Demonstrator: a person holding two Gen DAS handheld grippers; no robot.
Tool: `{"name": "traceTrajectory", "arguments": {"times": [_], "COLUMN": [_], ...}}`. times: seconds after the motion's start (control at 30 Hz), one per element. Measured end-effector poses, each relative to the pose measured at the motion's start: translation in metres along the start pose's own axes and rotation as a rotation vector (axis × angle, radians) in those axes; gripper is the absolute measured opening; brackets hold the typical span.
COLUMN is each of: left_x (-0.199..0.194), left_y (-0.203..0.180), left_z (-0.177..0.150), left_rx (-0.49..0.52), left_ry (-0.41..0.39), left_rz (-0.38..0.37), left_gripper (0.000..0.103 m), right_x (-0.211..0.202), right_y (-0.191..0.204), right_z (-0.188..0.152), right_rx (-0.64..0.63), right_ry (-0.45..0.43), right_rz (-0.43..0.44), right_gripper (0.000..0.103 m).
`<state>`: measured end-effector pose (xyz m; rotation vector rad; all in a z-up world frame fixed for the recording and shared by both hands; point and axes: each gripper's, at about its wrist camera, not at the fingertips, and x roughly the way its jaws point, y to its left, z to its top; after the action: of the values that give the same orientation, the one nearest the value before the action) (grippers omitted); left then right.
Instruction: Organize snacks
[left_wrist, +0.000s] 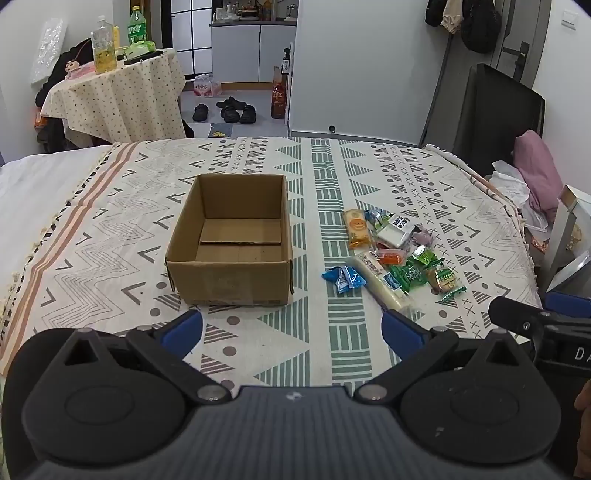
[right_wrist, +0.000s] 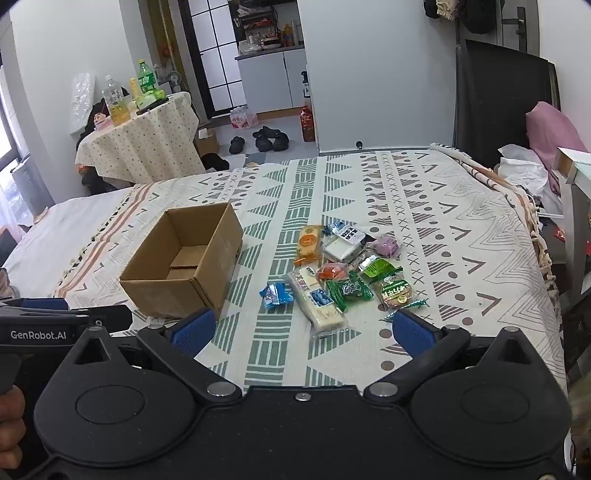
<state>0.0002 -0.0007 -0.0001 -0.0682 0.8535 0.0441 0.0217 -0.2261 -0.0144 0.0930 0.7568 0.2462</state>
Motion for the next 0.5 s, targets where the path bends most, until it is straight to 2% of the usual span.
{"name": "traceTrajectory", "arguments": {"times": [0.5], "left_x": [-0.0051], "left_y": [0.0004], "left_z": [-0.0020], "left_rx": [-0.014], "left_ry": [-0.011], "left_rz": [-0.007], "left_gripper": [0.103], "right_x": [-0.0062], "right_y": [0.0058], "right_z": [0.0022], "right_rx": [-0.015], "right_ry": [-0.006], "right_rz": [0.008], "right_gripper": [0.103]}}
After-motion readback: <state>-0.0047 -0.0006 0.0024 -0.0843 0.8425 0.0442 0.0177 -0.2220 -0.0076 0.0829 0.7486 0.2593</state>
